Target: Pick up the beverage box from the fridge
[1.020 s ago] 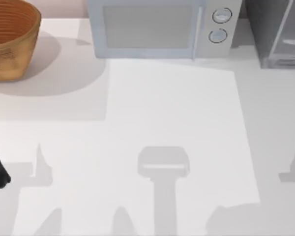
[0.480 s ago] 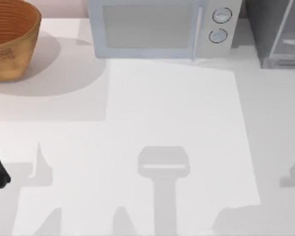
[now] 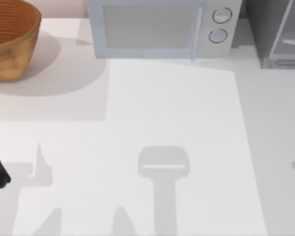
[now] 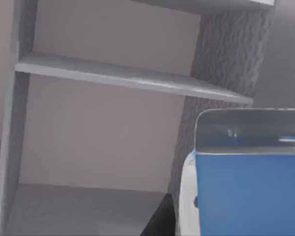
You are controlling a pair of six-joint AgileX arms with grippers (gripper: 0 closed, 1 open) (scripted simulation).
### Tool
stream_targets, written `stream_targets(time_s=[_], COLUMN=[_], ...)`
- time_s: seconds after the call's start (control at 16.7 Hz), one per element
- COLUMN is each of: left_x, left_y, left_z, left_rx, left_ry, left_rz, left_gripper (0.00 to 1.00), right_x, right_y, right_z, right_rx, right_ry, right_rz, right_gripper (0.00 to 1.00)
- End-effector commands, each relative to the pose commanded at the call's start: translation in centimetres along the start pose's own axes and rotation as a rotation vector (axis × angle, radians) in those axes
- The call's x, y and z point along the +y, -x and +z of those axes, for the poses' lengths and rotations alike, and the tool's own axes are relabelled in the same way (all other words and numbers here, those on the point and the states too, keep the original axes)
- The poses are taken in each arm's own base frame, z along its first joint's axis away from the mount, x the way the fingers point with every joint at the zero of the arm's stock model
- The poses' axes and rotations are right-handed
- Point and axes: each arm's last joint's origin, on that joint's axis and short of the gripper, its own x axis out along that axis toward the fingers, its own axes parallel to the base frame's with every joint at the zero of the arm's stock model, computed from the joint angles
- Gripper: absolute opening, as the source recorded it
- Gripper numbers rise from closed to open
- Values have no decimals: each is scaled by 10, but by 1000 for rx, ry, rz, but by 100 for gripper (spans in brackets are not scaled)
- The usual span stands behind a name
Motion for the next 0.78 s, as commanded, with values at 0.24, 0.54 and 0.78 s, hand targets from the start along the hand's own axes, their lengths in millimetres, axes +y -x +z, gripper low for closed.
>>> stream_targets(time_s=[0.24,0.54,0.78], left_x=[0,0,0], left_y=[0,0,0], left_z=[0,0,0], left_rx=[0,0,0], left_ry=[0,0,0], left_rz=[0,0,0], left_gripper=[100,100,100], right_x=[-26,8,130], right_y=[37,133,199], right_z=[106,249,323], right_rx=[-153,-281,-275], right_ry=[263,738,1191], right_rz=[-301,-835,-1352], right_gripper=[0,0,0])
